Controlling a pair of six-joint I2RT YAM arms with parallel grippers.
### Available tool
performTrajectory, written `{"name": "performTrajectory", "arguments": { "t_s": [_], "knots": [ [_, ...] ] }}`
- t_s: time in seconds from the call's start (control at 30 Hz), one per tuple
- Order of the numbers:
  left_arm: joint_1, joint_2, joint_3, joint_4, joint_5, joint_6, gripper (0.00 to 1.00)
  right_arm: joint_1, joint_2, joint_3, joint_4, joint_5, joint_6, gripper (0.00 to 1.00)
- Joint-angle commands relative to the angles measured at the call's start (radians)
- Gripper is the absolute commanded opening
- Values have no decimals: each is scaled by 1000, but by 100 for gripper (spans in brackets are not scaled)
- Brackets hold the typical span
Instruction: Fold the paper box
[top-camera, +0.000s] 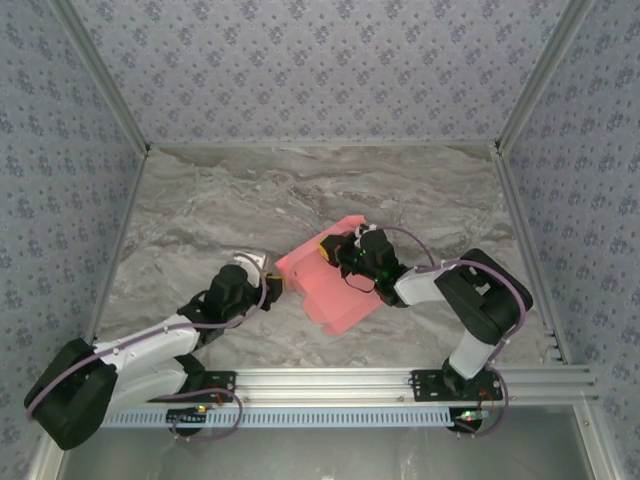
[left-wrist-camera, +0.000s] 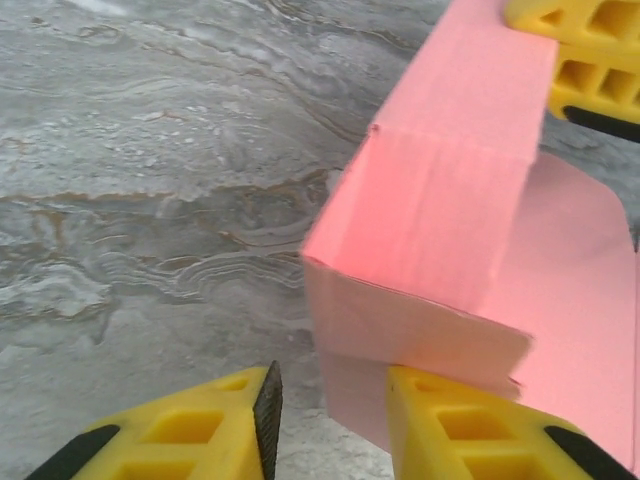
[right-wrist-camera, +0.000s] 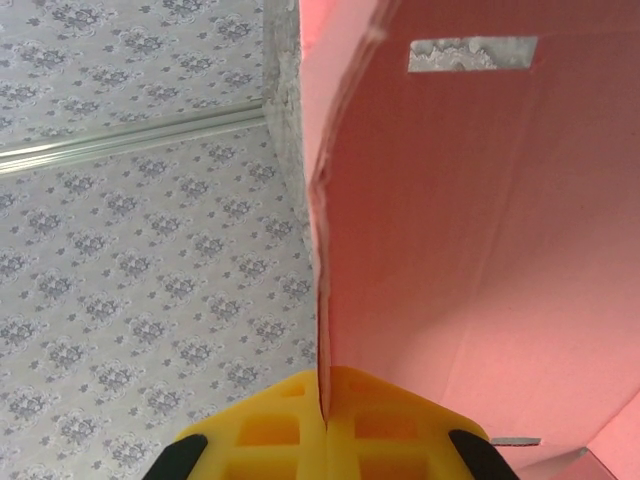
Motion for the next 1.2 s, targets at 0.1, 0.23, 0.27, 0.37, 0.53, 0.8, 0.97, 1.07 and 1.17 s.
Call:
{"name": "performTrajectory", "arguments": {
  "t_s": [0.1,0.23,0.27,0.37,0.53,0.8,0.97,1.07,1.17],
  "knots": [
    [-13,29,62,58,87,76,26,-6,22,-30,66,-12,-23,0],
    [-17,54,94,41,135,115,17,-4,25,-40,84,-9,-22,0],
    [-20,62,101,40,137,117,16,-5,25,-44,88,-6,-21,0],
    [-30,82,107,65,152,127,15,-5,26,-52,103,-2,-21,0],
    [-43,115,119,105,173,132,14,-6,27,-57,112,3,-26,0],
    [-44,215,158,147,177,112,10,-7,39,-60,135,14,-25,0],
    [-44,257,171,180,183,87,9,-11,47,-56,131,0,-31,0],
    [-46,266,174,160,148,80,8,-13,60,-60,160,4,-29,0],
    [-61,257,170,113,40,70,9,-13,66,-61,173,10,-32,0]
  ]
}}
